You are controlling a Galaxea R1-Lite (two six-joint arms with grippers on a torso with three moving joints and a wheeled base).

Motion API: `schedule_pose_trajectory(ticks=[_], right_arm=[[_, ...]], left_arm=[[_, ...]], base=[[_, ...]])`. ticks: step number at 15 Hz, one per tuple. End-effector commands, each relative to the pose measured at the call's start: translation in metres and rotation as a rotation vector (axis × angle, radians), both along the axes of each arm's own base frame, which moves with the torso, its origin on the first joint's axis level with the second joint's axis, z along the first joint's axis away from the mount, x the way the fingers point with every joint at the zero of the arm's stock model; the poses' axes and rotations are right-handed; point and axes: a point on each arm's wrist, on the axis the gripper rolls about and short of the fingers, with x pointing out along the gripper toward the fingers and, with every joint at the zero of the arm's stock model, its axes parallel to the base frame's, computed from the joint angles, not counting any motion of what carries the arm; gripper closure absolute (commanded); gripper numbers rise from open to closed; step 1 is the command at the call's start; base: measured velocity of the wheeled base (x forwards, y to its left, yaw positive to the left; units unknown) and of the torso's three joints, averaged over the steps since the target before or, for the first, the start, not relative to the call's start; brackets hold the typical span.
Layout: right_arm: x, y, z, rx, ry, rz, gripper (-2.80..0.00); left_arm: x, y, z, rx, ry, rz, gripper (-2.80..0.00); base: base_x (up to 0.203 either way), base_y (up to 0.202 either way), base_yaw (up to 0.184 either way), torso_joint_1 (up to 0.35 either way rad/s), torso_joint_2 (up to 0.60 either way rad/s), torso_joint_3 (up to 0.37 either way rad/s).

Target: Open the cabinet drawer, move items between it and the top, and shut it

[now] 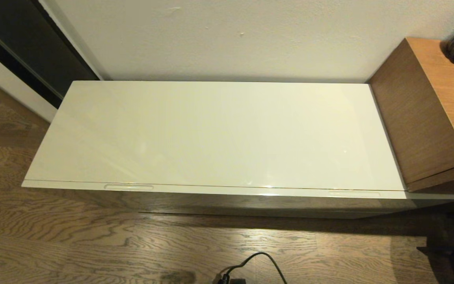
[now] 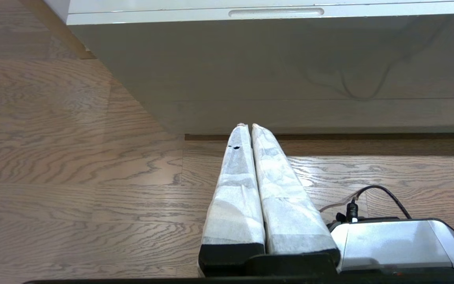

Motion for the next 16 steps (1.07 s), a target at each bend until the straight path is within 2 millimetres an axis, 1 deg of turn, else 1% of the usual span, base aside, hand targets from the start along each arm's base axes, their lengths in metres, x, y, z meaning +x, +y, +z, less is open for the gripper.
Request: schedule_pose_trajectory(ticks=[1, 16], right_arm=[[0.0006, 0.0000, -0.0018, 0.000, 0.003, 0.000, 0.00], [0.0014, 0.0001, -0.0034, -0.009, 0.004, 0.008, 0.00]], left_arm=[[0.0001, 0.0000, 0.0001, 0.001, 0.001, 0.000, 0.00], [0.0002, 0.0000, -0.0002, 0.001, 0.002, 0.000, 0.00]], base=[[0.000, 0.000, 0.000, 0.000, 0.00, 0.000], [0.000, 0.000, 0.000, 0.000, 0.00, 0.000]])
